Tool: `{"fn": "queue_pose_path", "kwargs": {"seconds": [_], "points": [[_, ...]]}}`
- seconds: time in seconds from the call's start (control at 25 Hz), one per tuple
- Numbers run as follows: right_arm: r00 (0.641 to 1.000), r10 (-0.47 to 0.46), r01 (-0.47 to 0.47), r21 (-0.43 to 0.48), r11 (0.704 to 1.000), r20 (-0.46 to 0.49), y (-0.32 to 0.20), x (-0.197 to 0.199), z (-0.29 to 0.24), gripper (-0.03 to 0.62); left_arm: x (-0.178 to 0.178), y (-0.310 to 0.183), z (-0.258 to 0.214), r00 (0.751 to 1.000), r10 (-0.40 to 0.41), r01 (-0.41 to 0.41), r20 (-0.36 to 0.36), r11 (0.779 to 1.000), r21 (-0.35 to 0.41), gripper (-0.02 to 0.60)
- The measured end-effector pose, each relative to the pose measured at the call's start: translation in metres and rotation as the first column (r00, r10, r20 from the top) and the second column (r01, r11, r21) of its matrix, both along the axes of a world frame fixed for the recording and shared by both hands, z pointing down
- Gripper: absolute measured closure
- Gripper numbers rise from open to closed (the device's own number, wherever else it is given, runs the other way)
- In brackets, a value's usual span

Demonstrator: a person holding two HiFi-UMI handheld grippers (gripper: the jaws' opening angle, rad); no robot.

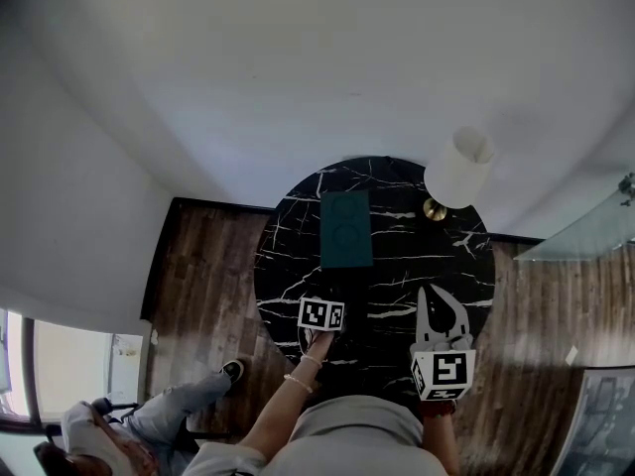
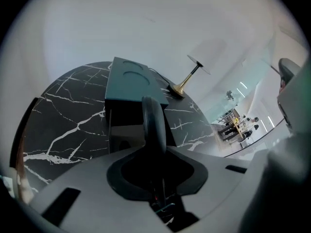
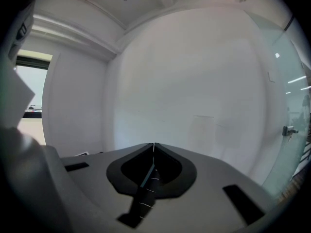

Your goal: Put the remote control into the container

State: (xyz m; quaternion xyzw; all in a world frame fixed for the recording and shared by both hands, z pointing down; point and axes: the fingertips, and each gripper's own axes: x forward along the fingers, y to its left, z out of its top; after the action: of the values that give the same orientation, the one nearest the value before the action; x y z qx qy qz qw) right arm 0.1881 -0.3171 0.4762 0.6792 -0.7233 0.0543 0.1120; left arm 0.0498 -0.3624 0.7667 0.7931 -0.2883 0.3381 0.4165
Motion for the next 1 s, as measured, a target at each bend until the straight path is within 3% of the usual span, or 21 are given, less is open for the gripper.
{"fn": "queue_pose_path", "kwargs": {"seconds": [0.28, 0.52, 0.68, 0.8, 1.0], "points": [[1.000, -0.001, 0.001, -0.002, 1.000, 0.006, -0.002, 0.003, 0.004, 0.580, -0.007, -0.002, 0.029, 0.992, -0.027, 0.034, 0.120, 0.998, -0.061, 0.508], [1.000, 0.013, -0.013, 0.000, 1.000, 0.026, -0.002, 0.009, 0.004, 0.580, 0.000, -0.010, 0.035, 0.984, -0.049, 0.062, 0.170, 0.995, -0.074, 0.508], [0.999, 0.014, -0.014, 0.003, 1.000, 0.039, -0.001, 0.011, 0.005, 0.580, 0.005, -0.007, 0.043, 0.976, -0.009, 0.034, 0.218, 0.993, -0.110, 0.508], [0.999, 0.013, -0.013, 0.004, 1.000, 0.052, 0.001, 0.012, 0.008, 0.580, 0.012, 0.004, 0.052, 0.980, -0.010, 0.044, 0.198, 0.985, -0.169, 0.508], [0.998, 0.017, -0.017, 0.002, 1.000, 0.060, 0.005, 0.016, 0.010, 0.580, 0.013, 0.006, 0.053, 0.981, -0.046, 0.066, 0.188, 0.993, -0.100, 0.506]]}}
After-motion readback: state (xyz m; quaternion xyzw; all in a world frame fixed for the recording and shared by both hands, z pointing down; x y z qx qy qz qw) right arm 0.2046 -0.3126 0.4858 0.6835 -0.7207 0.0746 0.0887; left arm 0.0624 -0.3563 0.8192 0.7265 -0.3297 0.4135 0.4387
